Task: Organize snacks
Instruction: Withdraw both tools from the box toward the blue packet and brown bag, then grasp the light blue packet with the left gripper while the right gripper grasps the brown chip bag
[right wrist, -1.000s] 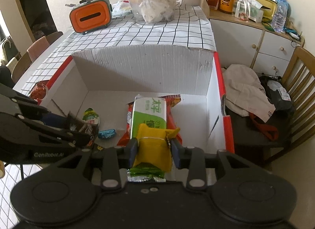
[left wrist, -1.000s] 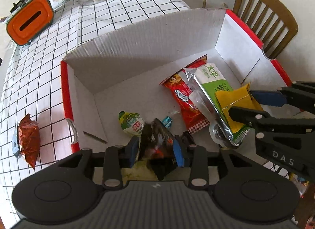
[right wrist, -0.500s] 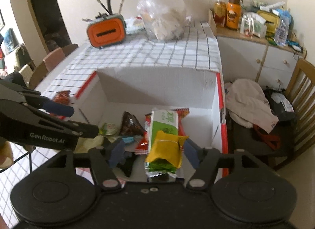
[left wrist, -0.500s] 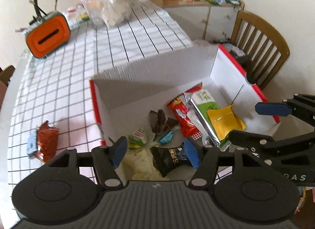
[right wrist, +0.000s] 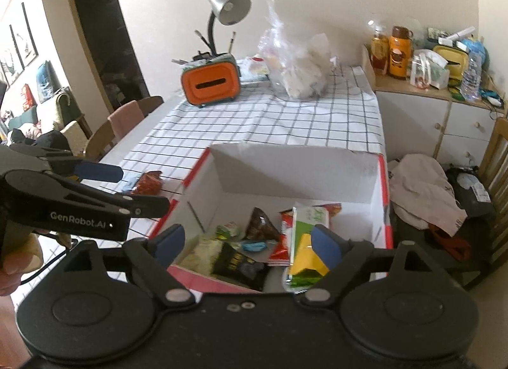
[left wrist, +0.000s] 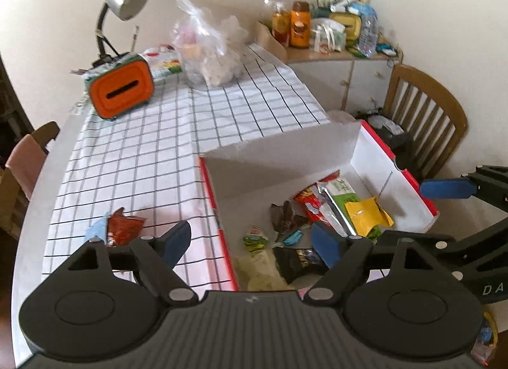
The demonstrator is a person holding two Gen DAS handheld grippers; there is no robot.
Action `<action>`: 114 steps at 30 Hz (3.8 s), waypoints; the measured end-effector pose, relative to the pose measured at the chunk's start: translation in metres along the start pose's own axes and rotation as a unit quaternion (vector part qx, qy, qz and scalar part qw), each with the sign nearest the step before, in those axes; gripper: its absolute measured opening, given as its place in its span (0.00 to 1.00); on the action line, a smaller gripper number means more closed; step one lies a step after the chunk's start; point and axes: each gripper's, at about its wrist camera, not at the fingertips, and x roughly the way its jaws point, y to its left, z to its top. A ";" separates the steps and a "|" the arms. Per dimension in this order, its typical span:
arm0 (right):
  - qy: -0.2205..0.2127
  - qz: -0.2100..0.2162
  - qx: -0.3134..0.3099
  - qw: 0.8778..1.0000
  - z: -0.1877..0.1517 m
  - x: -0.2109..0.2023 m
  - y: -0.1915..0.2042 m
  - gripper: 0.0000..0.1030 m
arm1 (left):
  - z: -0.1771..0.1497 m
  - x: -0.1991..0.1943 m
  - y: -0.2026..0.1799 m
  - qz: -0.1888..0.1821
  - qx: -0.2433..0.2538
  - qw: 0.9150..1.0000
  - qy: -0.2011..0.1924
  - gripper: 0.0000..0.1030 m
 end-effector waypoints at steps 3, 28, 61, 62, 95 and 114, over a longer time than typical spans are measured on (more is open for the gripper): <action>0.001 0.012 -0.005 1.000 0.002 0.000 0.011 0.85 | -0.006 -0.011 0.010 0.010 0.001 1.000 -0.014 0.83; 0.014 0.031 -0.009 0.999 0.019 0.076 0.134 1.00 | -0.052 -0.016 0.168 0.021 0.080 0.995 -0.048 0.86; 0.131 0.012 -0.061 0.989 0.036 0.245 0.209 0.98 | -0.038 0.148 0.303 -0.127 0.235 0.962 0.050 0.86; 0.132 0.011 -0.060 0.989 0.035 0.251 0.209 0.97 | -0.039 0.152 0.304 -0.132 0.237 0.961 0.054 0.86; 0.115 0.024 -0.038 0.992 0.035 0.331 0.187 0.55 | -0.037 0.200 0.303 -0.206 0.254 0.942 0.076 0.48; 0.066 0.009 -0.012 0.998 0.023 0.300 0.199 0.30 | -0.050 0.183 0.314 -0.143 0.127 0.978 0.083 0.47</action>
